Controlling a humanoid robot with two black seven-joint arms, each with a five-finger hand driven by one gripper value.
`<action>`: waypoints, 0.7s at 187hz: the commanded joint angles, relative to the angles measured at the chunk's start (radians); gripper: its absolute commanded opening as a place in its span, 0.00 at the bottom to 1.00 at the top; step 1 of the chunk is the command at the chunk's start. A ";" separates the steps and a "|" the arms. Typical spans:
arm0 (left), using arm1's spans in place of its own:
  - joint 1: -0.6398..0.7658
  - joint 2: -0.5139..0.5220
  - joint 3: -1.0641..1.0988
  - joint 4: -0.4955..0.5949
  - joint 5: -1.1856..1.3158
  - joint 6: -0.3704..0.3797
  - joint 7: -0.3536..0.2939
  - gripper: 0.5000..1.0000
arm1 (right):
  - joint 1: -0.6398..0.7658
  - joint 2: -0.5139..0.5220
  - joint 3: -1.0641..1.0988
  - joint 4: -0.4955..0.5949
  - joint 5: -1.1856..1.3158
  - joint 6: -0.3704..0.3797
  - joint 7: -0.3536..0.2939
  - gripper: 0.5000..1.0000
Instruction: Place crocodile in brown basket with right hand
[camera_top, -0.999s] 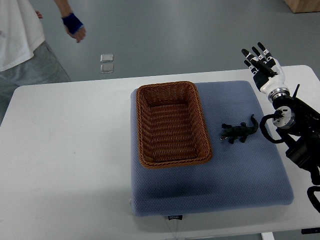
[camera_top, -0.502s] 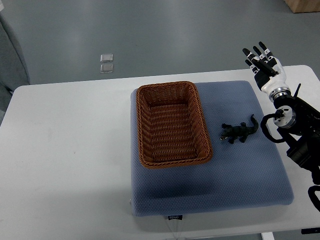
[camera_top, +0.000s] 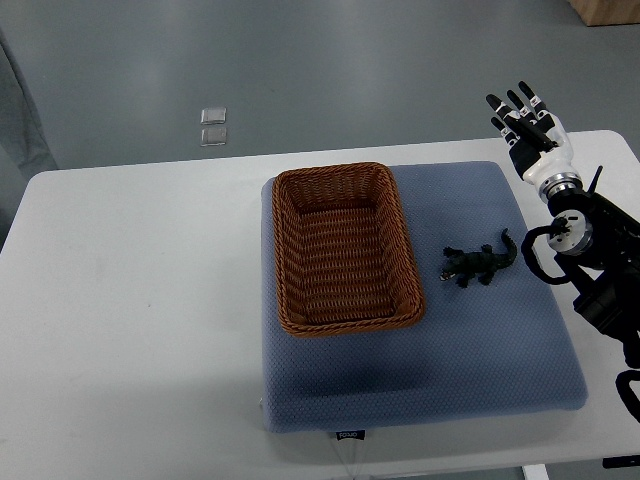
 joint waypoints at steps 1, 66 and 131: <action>0.000 0.000 -0.003 -0.005 0.000 0.000 -0.001 1.00 | 0.009 0.001 0.000 0.000 0.000 -0.003 0.000 0.86; -0.003 0.000 -0.002 -0.002 0.000 0.000 0.000 1.00 | 0.024 -0.023 -0.014 0.014 -0.002 -0.016 -0.003 0.86; -0.003 0.000 -0.002 -0.002 0.000 0.000 -0.001 1.00 | 0.031 -0.107 -0.110 0.077 -0.066 -0.006 -0.008 0.86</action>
